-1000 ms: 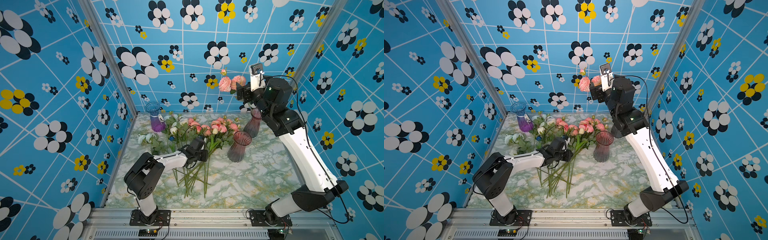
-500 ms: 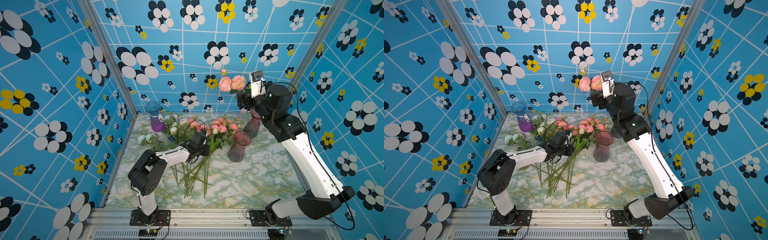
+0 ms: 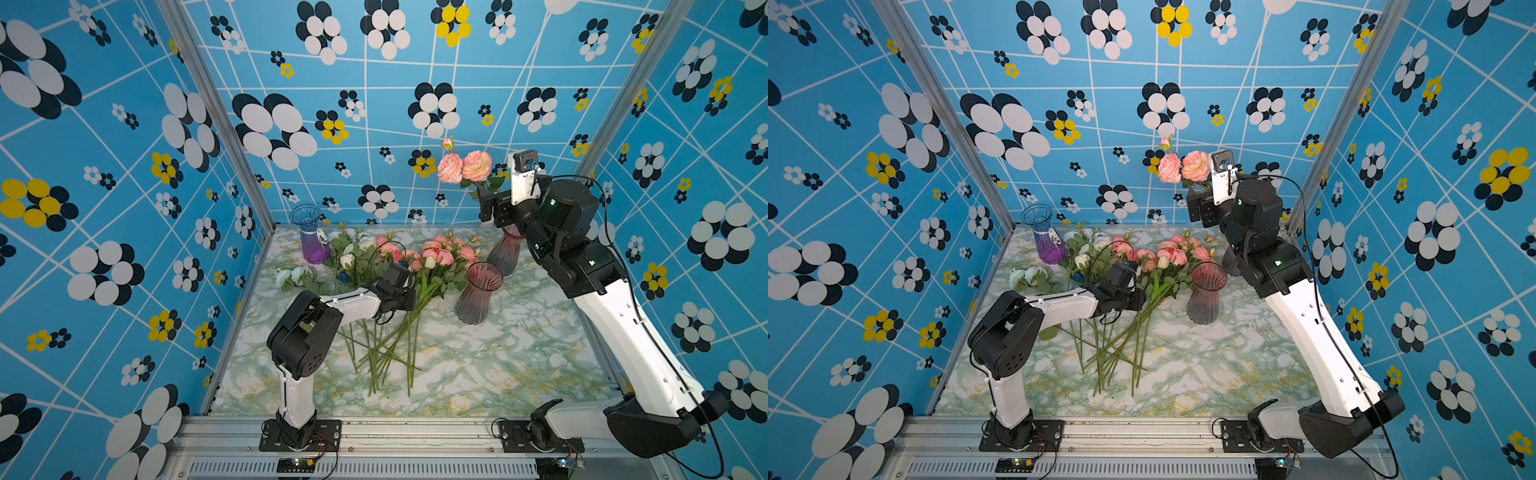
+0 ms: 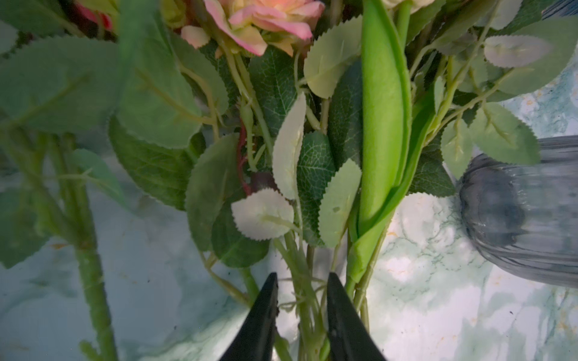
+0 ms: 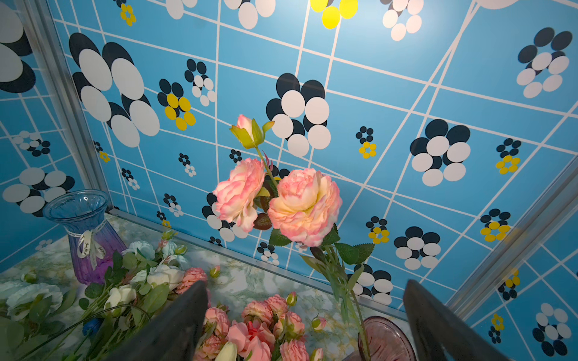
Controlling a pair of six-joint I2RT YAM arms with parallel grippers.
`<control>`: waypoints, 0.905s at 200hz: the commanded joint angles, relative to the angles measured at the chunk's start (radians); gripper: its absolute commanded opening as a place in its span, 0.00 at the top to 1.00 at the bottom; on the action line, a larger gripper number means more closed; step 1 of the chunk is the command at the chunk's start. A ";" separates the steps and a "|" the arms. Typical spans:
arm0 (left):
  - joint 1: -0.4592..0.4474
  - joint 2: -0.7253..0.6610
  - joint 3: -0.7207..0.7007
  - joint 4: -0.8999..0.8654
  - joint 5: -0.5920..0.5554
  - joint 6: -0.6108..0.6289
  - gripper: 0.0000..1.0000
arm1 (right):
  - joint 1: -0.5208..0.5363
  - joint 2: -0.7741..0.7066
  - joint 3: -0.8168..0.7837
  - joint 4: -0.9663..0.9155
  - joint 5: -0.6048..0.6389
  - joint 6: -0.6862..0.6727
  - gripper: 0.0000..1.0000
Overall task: Place the pink flowers into the vase
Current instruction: Pick up the flower at the center of the board.
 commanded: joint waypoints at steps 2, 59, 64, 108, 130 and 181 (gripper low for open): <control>0.002 0.031 0.029 -0.004 0.024 -0.010 0.73 | -0.001 -0.018 -0.021 0.018 -0.010 0.025 0.01; 0.007 0.055 0.035 0.007 0.037 -0.009 0.88 | -0.001 -0.034 -0.037 0.017 -0.022 0.045 0.01; 0.010 0.059 0.038 0.007 0.046 -0.010 0.88 | -0.002 -0.035 -0.037 0.016 -0.024 0.047 0.01; 0.053 0.001 0.030 0.016 0.083 0.004 0.96 | 0.002 -0.039 -0.031 -0.010 -0.032 0.048 0.01; 0.105 -0.059 0.026 0.018 0.117 0.005 0.97 | 0.009 -0.034 -0.028 -0.024 -0.042 0.051 0.01; 0.186 -0.188 0.017 0.084 0.250 -0.025 1.00 | 0.033 -0.024 -0.034 -0.062 -0.087 0.083 0.01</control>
